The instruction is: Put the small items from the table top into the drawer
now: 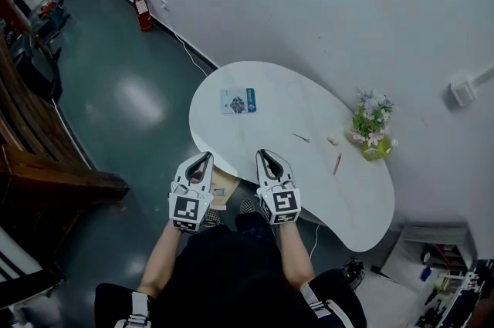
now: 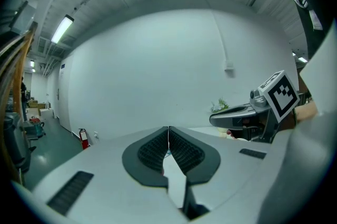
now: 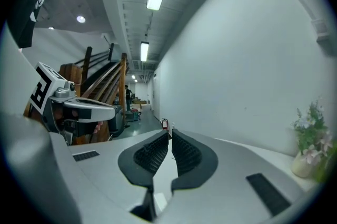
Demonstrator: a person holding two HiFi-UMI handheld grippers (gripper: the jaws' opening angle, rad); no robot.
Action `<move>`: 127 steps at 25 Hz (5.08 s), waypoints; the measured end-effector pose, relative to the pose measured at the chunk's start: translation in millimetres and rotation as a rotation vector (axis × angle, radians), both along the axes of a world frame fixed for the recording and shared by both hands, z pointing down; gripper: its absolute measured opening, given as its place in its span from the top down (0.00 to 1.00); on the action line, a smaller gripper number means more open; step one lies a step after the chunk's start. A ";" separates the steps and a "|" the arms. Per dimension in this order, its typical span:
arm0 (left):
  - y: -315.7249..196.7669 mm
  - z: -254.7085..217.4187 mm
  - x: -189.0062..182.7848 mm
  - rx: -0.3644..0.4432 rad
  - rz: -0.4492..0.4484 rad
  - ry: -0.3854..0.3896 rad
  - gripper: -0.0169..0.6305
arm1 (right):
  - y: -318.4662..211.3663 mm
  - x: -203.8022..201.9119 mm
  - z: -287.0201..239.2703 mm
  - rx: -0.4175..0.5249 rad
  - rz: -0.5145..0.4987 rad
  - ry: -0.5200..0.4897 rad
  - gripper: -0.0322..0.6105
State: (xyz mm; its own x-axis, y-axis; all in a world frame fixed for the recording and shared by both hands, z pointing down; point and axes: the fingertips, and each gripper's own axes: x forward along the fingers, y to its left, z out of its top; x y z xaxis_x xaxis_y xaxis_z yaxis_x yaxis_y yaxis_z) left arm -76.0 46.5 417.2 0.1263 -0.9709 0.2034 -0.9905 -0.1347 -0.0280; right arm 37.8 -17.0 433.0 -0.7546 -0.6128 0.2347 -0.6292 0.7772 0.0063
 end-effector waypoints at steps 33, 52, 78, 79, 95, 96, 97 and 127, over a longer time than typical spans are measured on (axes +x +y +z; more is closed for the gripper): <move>-138.6 110.4 -13.3 -0.201 -0.193 0.093 0.94 | -202.1 -47.8 172.3 0.105 -0.363 0.472 0.80; -128.7 122.1 -27.7 -0.226 -0.294 0.102 0.94 | -227.0 -69.6 255.6 0.300 -0.549 0.831 0.70; -135.2 128.7 -45.3 -0.238 -0.322 0.114 0.94 | -240.5 -80.5 266.9 0.350 -0.554 0.909 0.90; -135.3 128.3 -44.9 -0.237 -0.322 0.115 0.94 | -240.7 -80.2 267.2 0.345 -0.551 0.909 0.90; -115.8 116.8 -46.5 -0.224 -0.326 0.095 0.94 | -230.6 -83.0 232.9 0.250 -0.460 0.774 0.90; -114.6 115.5 -46.5 -0.221 -0.326 0.094 0.94 | -229.5 -83.2 228.3 0.241 -0.447 0.757 0.90; -113.3 114.2 -46.4 -0.219 -0.326 0.092 0.94 | -228.2 -83.4 223.5 0.229 -0.434 0.738 0.90; -18.0 62.7 -58.2 -0.140 -0.331 0.065 0.94 | -95.5 -93.7 22.8 0.055 -0.183 0.102 0.90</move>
State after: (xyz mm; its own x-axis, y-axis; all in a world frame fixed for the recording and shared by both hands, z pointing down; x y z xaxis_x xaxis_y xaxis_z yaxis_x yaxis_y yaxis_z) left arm -134.2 28.5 479.9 -0.1730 -0.9247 0.3390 -0.9802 0.1954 0.0326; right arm -55.9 -112.6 455.8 -0.8284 -0.4822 0.2849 -0.4720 0.8749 0.1085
